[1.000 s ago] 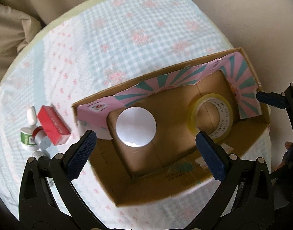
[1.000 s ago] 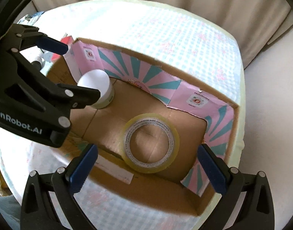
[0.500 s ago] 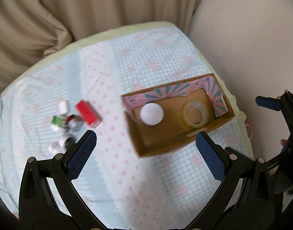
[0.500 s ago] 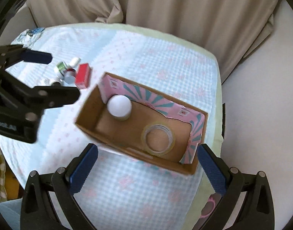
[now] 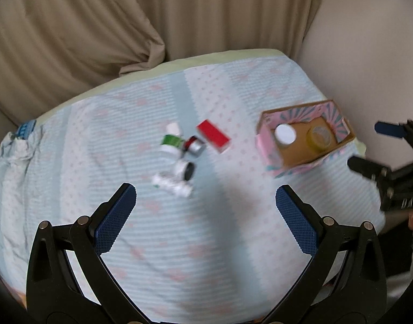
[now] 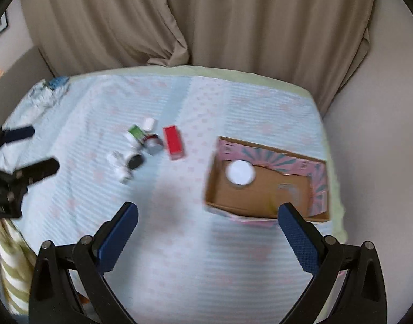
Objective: Organize rigid objects
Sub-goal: 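Move both tools back over the remaining items on the bed, then grasp the green-labelled jar with the left tool while the right tool grasps the red box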
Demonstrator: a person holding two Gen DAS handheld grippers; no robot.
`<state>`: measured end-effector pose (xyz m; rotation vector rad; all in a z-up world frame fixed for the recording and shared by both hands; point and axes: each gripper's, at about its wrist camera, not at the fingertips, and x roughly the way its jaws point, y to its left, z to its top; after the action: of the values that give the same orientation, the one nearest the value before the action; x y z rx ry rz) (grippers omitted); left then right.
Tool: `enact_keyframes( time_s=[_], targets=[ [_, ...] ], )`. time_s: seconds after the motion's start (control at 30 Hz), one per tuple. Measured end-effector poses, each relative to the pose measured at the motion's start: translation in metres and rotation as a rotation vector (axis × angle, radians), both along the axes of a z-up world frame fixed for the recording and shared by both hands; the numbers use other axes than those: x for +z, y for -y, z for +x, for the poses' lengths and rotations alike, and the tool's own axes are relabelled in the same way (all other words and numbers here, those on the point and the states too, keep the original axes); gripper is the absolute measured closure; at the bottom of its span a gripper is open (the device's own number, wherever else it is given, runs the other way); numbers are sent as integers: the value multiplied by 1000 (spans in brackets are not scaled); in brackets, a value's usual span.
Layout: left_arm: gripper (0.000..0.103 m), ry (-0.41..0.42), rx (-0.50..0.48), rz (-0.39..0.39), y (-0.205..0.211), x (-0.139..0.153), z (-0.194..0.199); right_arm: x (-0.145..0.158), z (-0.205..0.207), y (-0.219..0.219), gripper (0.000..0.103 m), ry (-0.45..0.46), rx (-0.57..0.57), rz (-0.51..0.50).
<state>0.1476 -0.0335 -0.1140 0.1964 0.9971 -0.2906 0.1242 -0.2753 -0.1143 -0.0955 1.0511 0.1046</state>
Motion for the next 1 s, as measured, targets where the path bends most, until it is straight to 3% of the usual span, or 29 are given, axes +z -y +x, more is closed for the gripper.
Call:
enact_keyframes(
  time_s=[0.17, 0.4, 0.77, 1.0],
  targets=[
    [0, -13, -29, -1, -66, -14, 11, -8, 7, -58, 0, 9, -62, 21],
    [0, -92, -32, -45, -113, -50, 69, -36, 33, -114, 0, -19, -83, 2],
    [0, -234, -71, -62, -94, -128, 173, -91, 119, -131, 0, -105, -42, -41],
    [0, -337, -120, -12, -63, -194, 233, -139, 188, -122, 5, -184, 1, -56]
  ],
)
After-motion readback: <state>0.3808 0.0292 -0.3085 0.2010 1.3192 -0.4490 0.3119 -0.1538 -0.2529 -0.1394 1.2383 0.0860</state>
